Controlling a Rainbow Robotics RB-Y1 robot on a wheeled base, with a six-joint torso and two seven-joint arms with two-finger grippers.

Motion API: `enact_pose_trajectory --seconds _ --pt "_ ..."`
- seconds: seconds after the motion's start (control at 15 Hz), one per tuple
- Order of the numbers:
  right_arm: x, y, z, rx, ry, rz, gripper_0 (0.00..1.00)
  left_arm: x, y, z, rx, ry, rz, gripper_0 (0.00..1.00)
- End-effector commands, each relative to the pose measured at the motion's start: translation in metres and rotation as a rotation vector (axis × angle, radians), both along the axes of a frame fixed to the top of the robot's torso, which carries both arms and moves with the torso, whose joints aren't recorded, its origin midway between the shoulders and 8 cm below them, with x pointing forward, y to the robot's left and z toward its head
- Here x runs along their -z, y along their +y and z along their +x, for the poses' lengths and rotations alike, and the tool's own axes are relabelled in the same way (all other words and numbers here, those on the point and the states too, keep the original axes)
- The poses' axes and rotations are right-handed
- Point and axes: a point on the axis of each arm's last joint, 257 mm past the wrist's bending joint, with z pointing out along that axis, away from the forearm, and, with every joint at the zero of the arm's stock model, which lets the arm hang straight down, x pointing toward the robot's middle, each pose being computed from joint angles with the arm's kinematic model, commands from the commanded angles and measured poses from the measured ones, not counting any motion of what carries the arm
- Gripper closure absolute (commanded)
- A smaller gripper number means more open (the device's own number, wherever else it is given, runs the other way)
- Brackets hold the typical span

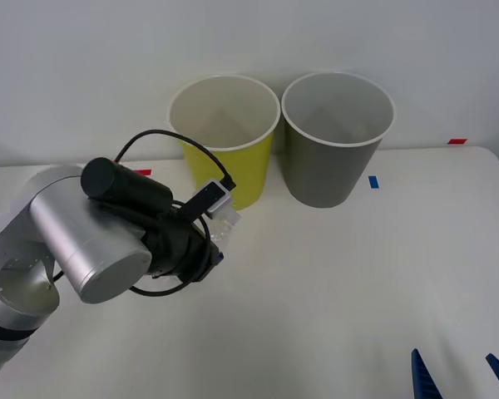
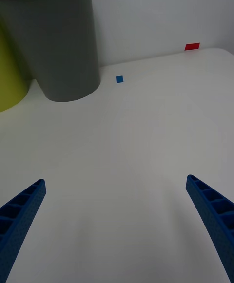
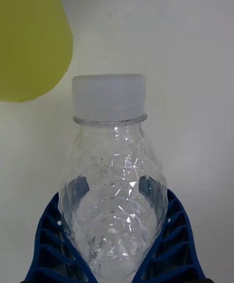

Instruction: Put cans in the gray bin and PET bottles in the light green bin.

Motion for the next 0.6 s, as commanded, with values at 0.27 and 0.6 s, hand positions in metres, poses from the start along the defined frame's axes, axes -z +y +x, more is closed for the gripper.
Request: enact_pose_trajectory --seconds 0.27,0.6 --pt "0.000 0.000 0.000 0.000 0.000 0.000 0.00 -0.048 0.003 -0.011 0.044 -0.107 -0.099 1.00" --pt "0.000 0.000 0.000 0.000 0.000 0.000 0.00 -0.106 0.000 -0.023 0.052 -0.197 -0.248 1.00"
